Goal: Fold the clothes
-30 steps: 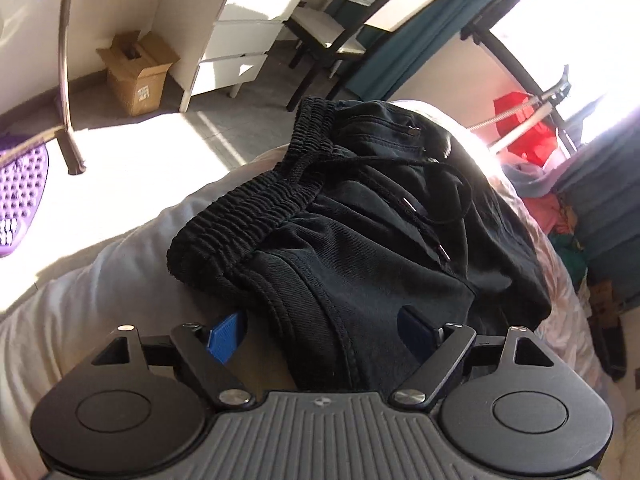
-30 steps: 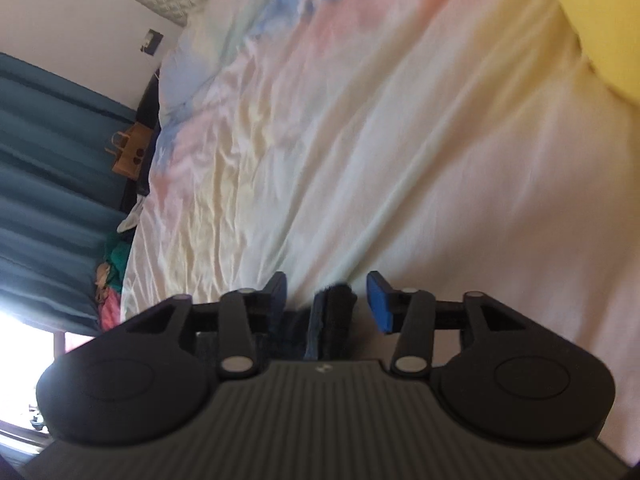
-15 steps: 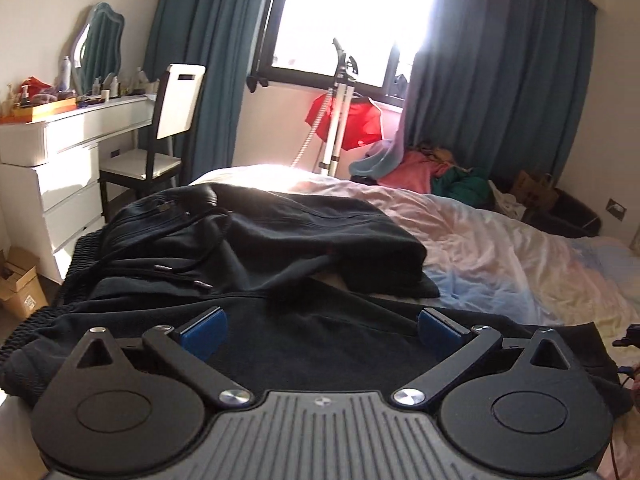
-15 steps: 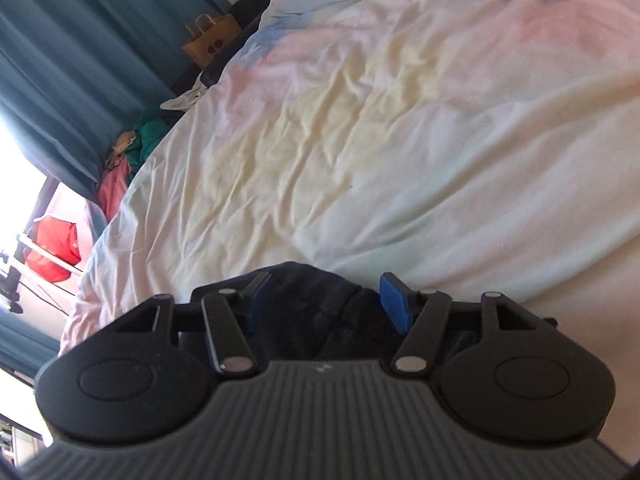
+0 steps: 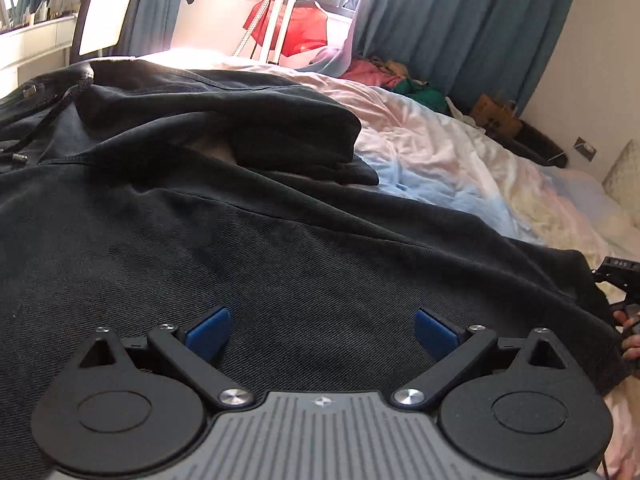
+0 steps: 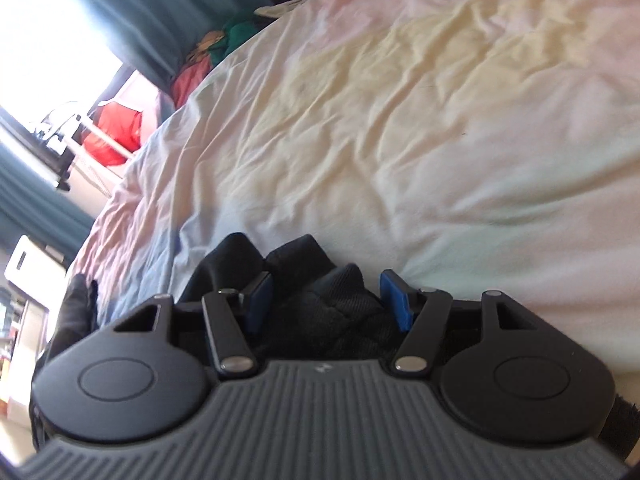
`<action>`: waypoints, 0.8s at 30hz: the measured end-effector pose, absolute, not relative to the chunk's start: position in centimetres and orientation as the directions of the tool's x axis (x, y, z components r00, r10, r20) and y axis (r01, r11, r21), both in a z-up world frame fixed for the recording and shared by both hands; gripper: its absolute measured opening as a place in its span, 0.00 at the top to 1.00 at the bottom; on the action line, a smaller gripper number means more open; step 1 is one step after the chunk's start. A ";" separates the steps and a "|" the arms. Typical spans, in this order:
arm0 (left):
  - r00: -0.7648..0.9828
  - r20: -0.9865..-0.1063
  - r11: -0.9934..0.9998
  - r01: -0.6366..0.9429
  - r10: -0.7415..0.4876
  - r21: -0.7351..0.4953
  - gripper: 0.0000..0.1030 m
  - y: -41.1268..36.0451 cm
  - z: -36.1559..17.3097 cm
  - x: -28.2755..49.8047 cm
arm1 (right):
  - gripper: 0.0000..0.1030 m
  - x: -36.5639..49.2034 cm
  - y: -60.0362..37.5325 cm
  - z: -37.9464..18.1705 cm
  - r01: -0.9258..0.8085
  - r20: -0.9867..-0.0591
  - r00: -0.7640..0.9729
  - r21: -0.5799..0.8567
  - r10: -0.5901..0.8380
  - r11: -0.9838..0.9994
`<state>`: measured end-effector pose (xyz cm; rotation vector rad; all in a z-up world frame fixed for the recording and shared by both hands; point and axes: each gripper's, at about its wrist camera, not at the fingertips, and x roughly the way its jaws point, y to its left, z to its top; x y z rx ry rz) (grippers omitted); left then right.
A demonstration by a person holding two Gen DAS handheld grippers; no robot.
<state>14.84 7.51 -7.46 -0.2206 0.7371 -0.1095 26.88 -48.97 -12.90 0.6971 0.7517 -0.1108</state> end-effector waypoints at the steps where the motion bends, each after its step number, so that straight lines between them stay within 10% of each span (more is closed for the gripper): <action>1: 0.740 -0.651 0.973 0.018 -0.168 -0.231 0.03 7.3 -7.5 15.0 | 0.40 26.9 -48.6 -12.7 0.318 -0.668 0.729 0.525 0.150 0.789; 10: 0.759 -0.637 0.974 -0.014 -0.137 -0.226 0.02 7.0 -7.9 15.0 | 0.83 26.9 -46.4 -11.7 0.354 -0.703 0.711 0.363 0.005 0.862; 24: 0.778 -0.627 0.988 -0.055 -0.047 -0.142 0.02 7.5 -7.1 14.5 | 0.83 26.3 -46.2 -11.5 0.485 -0.660 0.718 0.245 -0.223 0.839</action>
